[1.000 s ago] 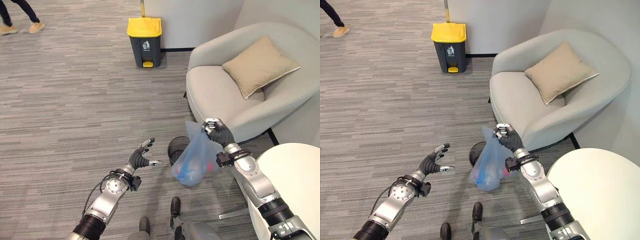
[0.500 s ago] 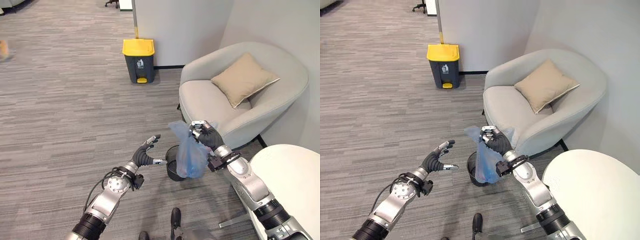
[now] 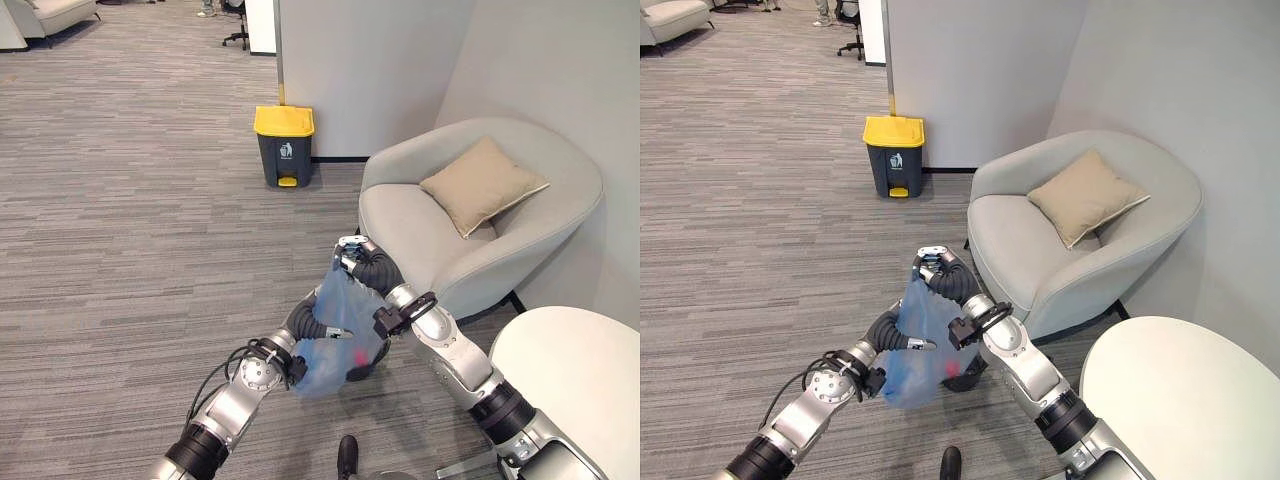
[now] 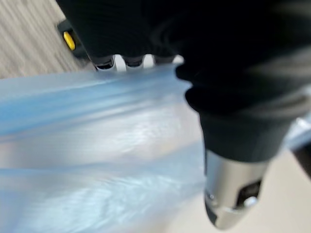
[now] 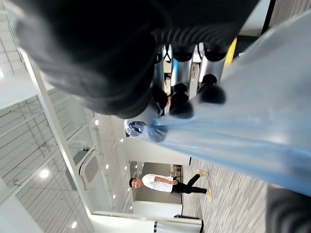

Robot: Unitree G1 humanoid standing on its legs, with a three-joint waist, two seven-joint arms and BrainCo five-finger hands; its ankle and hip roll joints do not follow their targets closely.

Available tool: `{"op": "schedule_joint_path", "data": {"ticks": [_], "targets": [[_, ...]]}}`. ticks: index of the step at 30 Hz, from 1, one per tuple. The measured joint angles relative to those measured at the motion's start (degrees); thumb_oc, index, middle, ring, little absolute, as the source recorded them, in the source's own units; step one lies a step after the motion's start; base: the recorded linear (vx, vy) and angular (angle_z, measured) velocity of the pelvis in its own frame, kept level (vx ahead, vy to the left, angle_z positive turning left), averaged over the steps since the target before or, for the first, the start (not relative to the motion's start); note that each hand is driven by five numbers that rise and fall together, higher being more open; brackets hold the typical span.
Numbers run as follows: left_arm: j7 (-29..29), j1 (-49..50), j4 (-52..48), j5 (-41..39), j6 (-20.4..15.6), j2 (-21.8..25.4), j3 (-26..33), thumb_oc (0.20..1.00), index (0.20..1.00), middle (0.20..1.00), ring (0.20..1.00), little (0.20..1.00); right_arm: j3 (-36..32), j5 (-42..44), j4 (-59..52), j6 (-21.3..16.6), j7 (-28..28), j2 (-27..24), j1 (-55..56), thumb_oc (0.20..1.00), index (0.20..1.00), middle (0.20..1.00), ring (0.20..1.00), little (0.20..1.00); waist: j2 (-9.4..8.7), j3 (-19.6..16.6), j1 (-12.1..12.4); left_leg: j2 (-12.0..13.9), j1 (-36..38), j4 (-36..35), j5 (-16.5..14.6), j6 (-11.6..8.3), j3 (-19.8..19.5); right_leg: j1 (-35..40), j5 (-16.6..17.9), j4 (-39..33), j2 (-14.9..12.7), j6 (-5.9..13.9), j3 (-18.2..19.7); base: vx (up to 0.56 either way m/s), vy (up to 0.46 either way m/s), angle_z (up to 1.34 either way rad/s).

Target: Gather garbage on tea table into small bin, then transfer packed bag to large trash can.

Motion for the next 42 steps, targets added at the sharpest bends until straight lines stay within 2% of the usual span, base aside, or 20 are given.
{"op": "schedule_joint_path", "data": {"ticks": [7, 15, 21, 22, 23, 31, 39, 40, 41, 42], "targets": [[4.4, 0.0, 0.0, 2.4, 0.0, -0.5, 0.0, 1.000, 1.000, 1.000, 1.000, 1.000, 2.5, 3.4, -0.1, -0.1, -0.2, 1.3, -2.1, 0.200, 0.200, 0.200, 0.200, 0.200, -0.63, -0.5, 1.2, 0.1, -0.2, 0.2, 0.0, 0.00, -0.2, 0.0, 0.1, 0.0, 0.0, -0.04, -0.2, 0.00, 0.001, 0.01], [4.4, -1.4, 2.2, 2.5, 0.0, -1.7, -2.4, 1.000, 1.000, 1.000, 1.000, 1.000, 6.6, 5.5, -0.1, -0.7, 0.3, 3.9, -4.7, 0.200, 0.200, 0.200, 0.200, 0.200, -0.82, -0.6, 1.5, -0.1, -0.2, 0.2, -0.1, 0.07, -0.2, 0.0, 0.0, 0.0, -0.2, -0.03, -0.4, 0.00, 0.000, 0.00], [5.5, -4.6, 5.1, 3.3, 0.7, -2.6, -2.9, 1.000, 1.000, 1.000, 1.000, 1.000, 6.8, 5.6, -0.1, -0.9, -0.2, 4.2, -4.9, 0.200, 0.200, 0.200, 0.200, 0.200, -0.84, -0.6, 1.4, -0.1, -0.2, 0.3, -0.1, 0.10, -0.2, 0.1, 0.0, 0.0, -0.2, -0.03, -0.3, 0.00, 0.000, 0.00], [5.8, -5.1, 5.1, 4.1, 1.1, -2.6, -2.9, 0.467, 0.467, 0.467, 0.467, 0.467, 6.8, 5.6, -0.1, -1.0, -0.2, 4.2, -4.9, 0.200, 0.200, 0.200, 0.200, 0.200, -0.84, -0.6, 1.3, -0.1, -0.2, 0.3, -0.1, 0.11, -0.2, 0.1, 0.0, 0.0, -0.2, -0.03, -0.3, 0.00, 0.000, 0.00], [6.0, -5.6, 5.2, 4.2, 1.3, -2.6, -2.9, 0.200, 0.200, 0.200, 0.200, 0.200, 6.8, 5.7, -0.1, -1.1, -0.2, 4.3, -4.9, 0.200, 0.200, 0.200, 0.200, 0.200, -0.84, -0.6, 1.3, -0.1, -0.2, 0.3, -0.1, 0.11, -0.2, 0.1, 0.0, 0.0, -0.2, -0.03, -0.3, 0.00, 0.000, 0.00], [8.3, -8.6, 5.2, 3.7, 1.4, -3.2, -2.6, 0.200, 0.200, 0.200, 0.200, 0.200, 7.6, 7.9, -0.1, -1.4, 0.0, 4.6, -4.9, 0.200, 0.200, 0.200, 0.200, 0.200, -0.82, -0.6, -0.1, -0.1, -0.2, 0.9, -0.2, 0.15, -0.1, 0.2, 0.1, 0.0, -0.2, -0.02, -0.2, 0.00, 0.001, 0.00], [8.6, -8.6, 4.1, 0.9, 1.4, -3.3, -2.2, 0.200, 0.200, 0.200, 0.200, 0.200, 7.7, 7.7, 0.0, -1.4, 1.0, 4.3, -4.9, 0.200, 0.200, 0.200, 0.200, 0.200, -0.82, -0.6, -0.1, -0.1, -0.2, 0.9, -0.1, 0.14, -0.1, 0.3, 0.1, 0.0, -0.2, -0.02, -0.2, 0.00, 0.000, 0.00], [8.6, -8.5, 3.7, 0.6, 1.4, -3.0, -2.0, 0.200, 0.200, 0.200, 0.200, 0.200, 7.7, 7.4, 0.1, -1.5, 1.2, 4.0, -4.9, 0.457, 0.457, 0.457, 0.457, 0.457, -0.82, -0.6, -0.1, 0.0, -0.2, 0.9, -0.1, 0.14, -0.1, 0.3, 0.1, 0.0, -0.2, -0.02, -0.2, 0.00, 0.000, 0.00], [8.6, -8.5, 3.5, 0.6, 1.3, -3.3, -1.9, 0.200, 0.200, 0.200, 0.200, 0.200, 7.7, 7.0, 0.4, -1.4, 1.3, 3.9, -4.9, 0.777, 0.777, 0.777, 0.777, 0.777, -0.82, -0.6, -0.1, 0.0, -0.2, 0.9, -0.1, 0.14, -0.1, 0.3, 0.1, 0.0, -0.2, -0.02, -0.3, 0.00, 0.000, 0.00], [8.6, -8.5, 3.5, -0.2, 1.3, -3.1, -1.8, 0.200, 0.200, 0.200, 0.200, 0.200, 7.7, 6.3, 0.5, -1.4, 1.3, 3.5, -4.9, 1.000, 1.000, 1.000, 1.000, 1.000, -0.82, -0.6, -0.1, 0.0, -0.2, 0.9, -0.1, 0.14, -0.1, 0.3, 0.1, 0.0, -0.2, -0.02, -0.3, 0.00, 0.000, 0.00]]}}
